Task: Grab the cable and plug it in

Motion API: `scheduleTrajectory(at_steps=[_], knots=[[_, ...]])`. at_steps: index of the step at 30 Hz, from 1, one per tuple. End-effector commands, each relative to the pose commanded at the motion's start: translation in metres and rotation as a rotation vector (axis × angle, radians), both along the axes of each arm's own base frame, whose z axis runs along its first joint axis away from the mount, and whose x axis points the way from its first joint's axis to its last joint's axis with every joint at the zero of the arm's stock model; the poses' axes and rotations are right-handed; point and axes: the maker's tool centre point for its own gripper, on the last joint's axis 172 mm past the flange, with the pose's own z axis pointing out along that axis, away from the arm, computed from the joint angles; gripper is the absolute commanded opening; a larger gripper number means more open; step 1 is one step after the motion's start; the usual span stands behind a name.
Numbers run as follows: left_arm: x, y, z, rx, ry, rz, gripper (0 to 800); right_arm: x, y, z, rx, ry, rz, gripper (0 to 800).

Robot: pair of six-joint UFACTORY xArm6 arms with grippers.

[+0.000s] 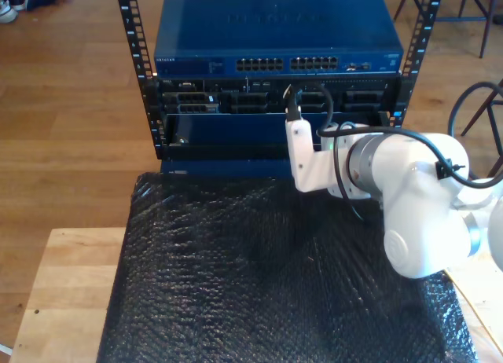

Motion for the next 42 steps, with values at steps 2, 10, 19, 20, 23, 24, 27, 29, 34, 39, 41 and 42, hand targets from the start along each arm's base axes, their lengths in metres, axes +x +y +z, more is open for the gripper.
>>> scheduleTrajectory(at_steps=[2, 10, 19, 20, 23, 24, 27, 29, 34, 39, 41, 42], knots=[[0.000, 0.000, 0.000, 0.000, 0.000, 0.000, 800, 0.006, 0.000, 0.013, 0.020, -0.046, -0.003, 0], [0.000, 0.000, 0.000, 0.000, 0.000, 0.000, 800, 0.034, -0.020, 0.034, 0.070, -0.154, -0.054, 0], [0.000, 0.000, 0.000, 0.000, 0.000, 0.000, 800, 0.044, -0.022, 0.043, 0.099, -0.198, -0.071, 0], [0.000, 0.000, 0.000, 0.000, 0.000, 0.000, 800, 0.041, -0.024, 0.045, 0.113, -0.216, -0.075, 0], [0.000, 0.000, 0.000, 0.000, 0.000, 0.000, 800, 0.033, -0.021, 0.056, 0.164, -0.282, -0.073, 0], [0.000, 0.000, 0.000, 0.000, 0.000, 0.000, 800, 0.032, -0.021, 0.061, 0.175, -0.306, -0.071, 0], [0.000, 0.000, 0.000, 0.002, 0.000, 0.000, 800, 0.034, -0.024, 0.055, 0.173, -0.311, -0.072, 0], [0.000, 0.000, 0.000, 0.002, 0.000, 0.000, 800, 0.033, -0.023, 0.053, 0.168, -0.311, -0.063, 0], [0.000, 0.000, 0.000, 0.000, 0.000, 0.000, 800, 0.034, -0.021, 0.055, 0.166, -0.316, -0.054, 0], [0.000, 0.000, 0.000, 0.000, 0.000, 0.000, 800, 0.038, -0.020, 0.054, 0.180, -0.311, -0.063, 0], [0.000, 0.000, 0.000, 0.000, 0.000, 0.000, 800, 0.039, -0.019, 0.044, 0.176, -0.299, -0.060, 0], [0.000, 0.000, 0.000, 0.000, 0.000, 0.000, 800, 0.042, -0.018, 0.041, 0.178, -0.299, -0.061, 0]])
